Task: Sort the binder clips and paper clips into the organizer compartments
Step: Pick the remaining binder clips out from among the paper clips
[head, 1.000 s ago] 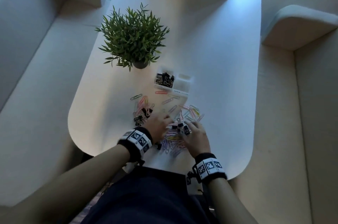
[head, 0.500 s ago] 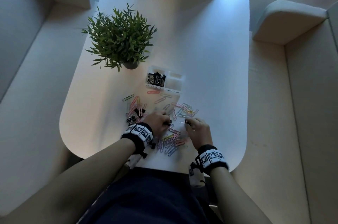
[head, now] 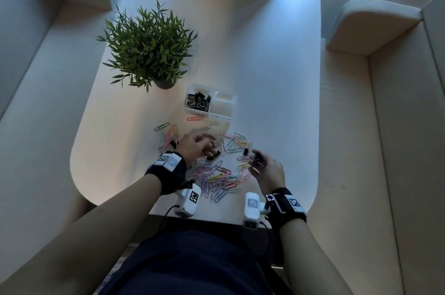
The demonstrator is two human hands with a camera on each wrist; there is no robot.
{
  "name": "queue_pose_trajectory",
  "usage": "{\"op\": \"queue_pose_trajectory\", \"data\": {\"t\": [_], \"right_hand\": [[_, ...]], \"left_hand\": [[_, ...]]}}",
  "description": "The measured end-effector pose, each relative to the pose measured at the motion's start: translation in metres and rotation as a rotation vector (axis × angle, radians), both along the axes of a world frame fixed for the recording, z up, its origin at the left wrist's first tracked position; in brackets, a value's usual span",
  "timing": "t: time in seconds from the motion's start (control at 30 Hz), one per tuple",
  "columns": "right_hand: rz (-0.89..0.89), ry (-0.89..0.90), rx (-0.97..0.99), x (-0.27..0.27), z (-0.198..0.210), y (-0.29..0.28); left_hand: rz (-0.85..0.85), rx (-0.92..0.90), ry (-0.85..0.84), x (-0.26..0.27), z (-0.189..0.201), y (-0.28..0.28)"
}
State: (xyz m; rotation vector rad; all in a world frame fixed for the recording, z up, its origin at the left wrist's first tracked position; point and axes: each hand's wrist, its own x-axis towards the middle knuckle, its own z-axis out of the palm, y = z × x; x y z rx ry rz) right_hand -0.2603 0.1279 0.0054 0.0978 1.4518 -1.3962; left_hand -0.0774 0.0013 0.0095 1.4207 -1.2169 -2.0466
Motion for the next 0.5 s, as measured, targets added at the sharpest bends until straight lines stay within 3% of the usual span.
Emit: {"op": "queue_pose_trajectory", "data": {"t": [0.07,0.13,0.2,0.27,0.33,0.4,0.5], "right_hand": [[-0.139,-0.183,0.001,-0.005,-0.003,-0.001],[-0.150,-0.119,0.047,-0.008,-0.008,-0.004],[0.064,0.286,0.132,-0.006,-0.008,-0.008],[0.407,0.810,0.220,-0.003,-0.008,-0.013],[0.579,0.997,0.210,0.001,-0.010,-0.017],[0.531,0.871,0.189,0.003,-0.013,-0.018],[0.254,0.312,0.020,0.005,-0.011,-0.018]], "left_hand": [[0.133,0.156,0.078,-0.003,0.003,-0.001],[0.236,0.250,0.114,-0.004,-0.001,-0.002],[0.182,0.174,0.022,-0.004,-0.003,-0.002],[-0.078,-0.137,-0.221,-0.006,-0.003,-0.001],[-0.361,-0.498,-0.511,-0.010,-0.006,0.002],[-0.585,-0.728,-0.655,-0.011,-0.009,0.006],[-0.806,-0.914,-0.728,-0.009,-0.018,0.009]]}}
